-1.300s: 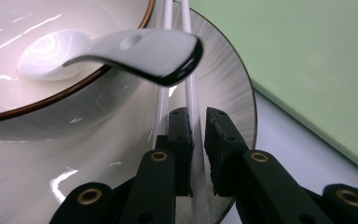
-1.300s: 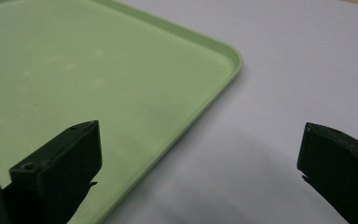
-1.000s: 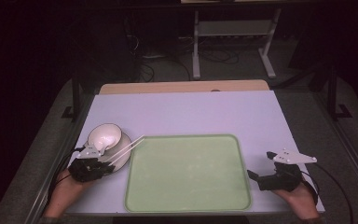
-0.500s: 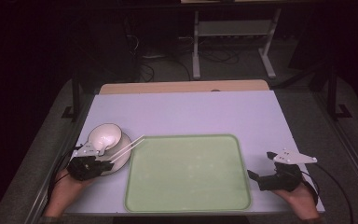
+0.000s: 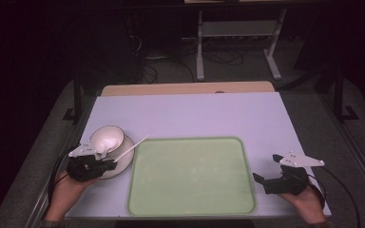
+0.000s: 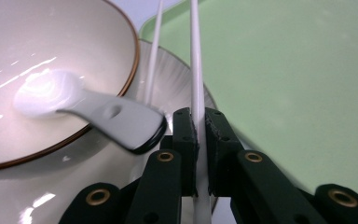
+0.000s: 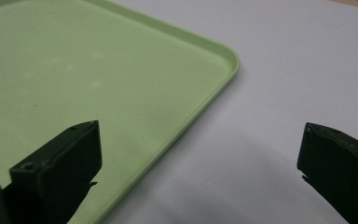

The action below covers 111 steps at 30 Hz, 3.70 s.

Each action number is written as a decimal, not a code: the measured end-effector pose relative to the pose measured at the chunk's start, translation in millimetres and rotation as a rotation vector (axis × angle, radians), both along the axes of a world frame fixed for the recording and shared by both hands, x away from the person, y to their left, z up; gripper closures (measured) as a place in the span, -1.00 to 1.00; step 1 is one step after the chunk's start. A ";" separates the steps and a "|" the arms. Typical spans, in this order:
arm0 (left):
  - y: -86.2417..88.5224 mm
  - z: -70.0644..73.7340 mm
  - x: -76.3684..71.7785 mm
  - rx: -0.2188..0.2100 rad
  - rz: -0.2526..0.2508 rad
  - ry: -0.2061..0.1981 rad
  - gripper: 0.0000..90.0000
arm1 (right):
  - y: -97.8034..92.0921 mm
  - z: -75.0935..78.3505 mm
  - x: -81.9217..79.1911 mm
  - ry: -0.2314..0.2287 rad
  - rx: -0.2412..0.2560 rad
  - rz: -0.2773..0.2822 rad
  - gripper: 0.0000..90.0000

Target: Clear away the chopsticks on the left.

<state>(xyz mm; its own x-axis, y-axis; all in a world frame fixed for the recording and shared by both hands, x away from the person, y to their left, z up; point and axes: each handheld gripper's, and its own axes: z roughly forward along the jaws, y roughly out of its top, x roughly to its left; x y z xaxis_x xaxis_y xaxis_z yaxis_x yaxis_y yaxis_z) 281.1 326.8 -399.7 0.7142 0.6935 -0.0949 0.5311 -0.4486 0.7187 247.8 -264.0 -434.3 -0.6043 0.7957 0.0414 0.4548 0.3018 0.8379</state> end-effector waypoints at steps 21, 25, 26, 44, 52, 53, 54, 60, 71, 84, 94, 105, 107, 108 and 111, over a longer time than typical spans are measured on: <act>-45.2 7.6 -2.1 -0.034 -0.019 0.035 0.86 | -0.6 0.5 -0.4 -0.001 0.001 -0.004 -1.00; -59.8 6.4 -1.5 -0.032 -0.031 0.042 0.86 | -0.4 0.7 -0.6 -0.003 0.001 -0.004 -1.00; -62.7 6.2 -1.3 -0.033 -0.034 0.041 0.86 | -0.4 0.7 -0.6 -0.003 0.001 -0.004 -1.00; -121.8 -12.6 9.0 -0.013 -0.083 0.087 0.86 | -0.9 1.5 -1.1 -0.008 0.005 -0.006 -1.00; -137.8 -21.4 14.9 -0.006 -0.075 0.110 0.86 | -1.3 1.9 -1.4 -0.011 0.007 -0.008 -1.00; -139.0 -23.2 15.2 0.002 -0.079 0.111 0.86 | -1.4 1.9 -1.4 -0.011 0.008 -0.008 -1.00; -139.5 -23.9 15.3 0.011 -0.079 0.111 0.86 | -1.4 1.8 -1.3 -0.012 0.007 -0.007 -1.00; -142.3 -29.6 15.9 0.035 -0.085 0.115 0.86 | -1.0 1.8 -1.3 -0.012 0.005 -0.007 -1.00; -144.1 -35.6 16.3 0.059 -0.088 0.127 0.85 | -1.2 1.7 -1.2 -0.013 0.004 -0.007 -1.00; -142.8 -36.7 16.9 0.038 -0.093 0.133 0.81 | -1.6 2.2 -1.8 -0.013 0.006 -0.011 -1.00; -140.5 -24.3 21.3 -0.013 -0.126 0.112 0.63 | -2.5 2.6 -2.0 -0.017 0.009 -0.015 -1.00; -155.4 -16.2 42.0 -0.045 -0.224 0.083 0.99 | -2.3 2.4 -2.0 -0.015 0.007 -0.013 -1.00; -160.2 -14.6 46.4 -0.043 -0.236 0.078 1.00 | -2.2 2.4 -2.2 -0.016 0.007 -0.011 -1.00; -163.5 -13.6 48.9 -0.043 -0.242 0.073 1.00 | -2.2 2.4 -2.4 -0.017 0.008 -0.010 -1.00; -171.3 -12.3 55.8 -0.046 -0.259 0.069 1.00 | -1.7 2.5 -3.1 -0.016 0.008 -0.008 -1.00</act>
